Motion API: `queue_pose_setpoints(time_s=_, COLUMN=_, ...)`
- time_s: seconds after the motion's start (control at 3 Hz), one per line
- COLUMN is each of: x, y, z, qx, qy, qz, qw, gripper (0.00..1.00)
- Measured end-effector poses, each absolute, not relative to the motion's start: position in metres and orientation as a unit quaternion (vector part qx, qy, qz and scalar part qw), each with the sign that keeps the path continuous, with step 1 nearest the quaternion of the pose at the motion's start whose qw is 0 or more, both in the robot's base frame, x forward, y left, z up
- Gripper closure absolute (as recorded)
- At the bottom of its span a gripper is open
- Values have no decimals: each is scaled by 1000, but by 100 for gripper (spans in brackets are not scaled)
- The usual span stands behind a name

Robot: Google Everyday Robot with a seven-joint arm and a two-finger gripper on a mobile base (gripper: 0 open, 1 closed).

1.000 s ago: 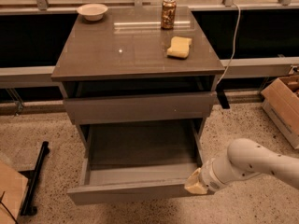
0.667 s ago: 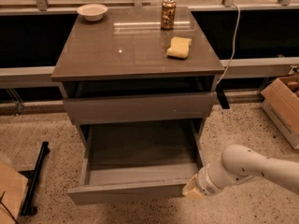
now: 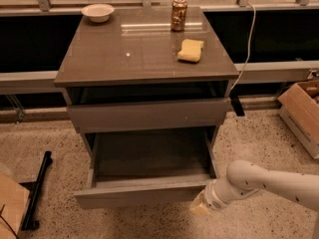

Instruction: Close middle drawer

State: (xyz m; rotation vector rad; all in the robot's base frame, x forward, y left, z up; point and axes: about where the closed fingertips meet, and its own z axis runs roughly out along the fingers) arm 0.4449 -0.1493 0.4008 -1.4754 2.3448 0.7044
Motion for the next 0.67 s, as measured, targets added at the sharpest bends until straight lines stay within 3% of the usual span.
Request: queue_pose_setpoints(time_s=0.67, x=454, y=-148, z=399, qx=-508, qy=814, qz=236, qw=150, gripper=100)
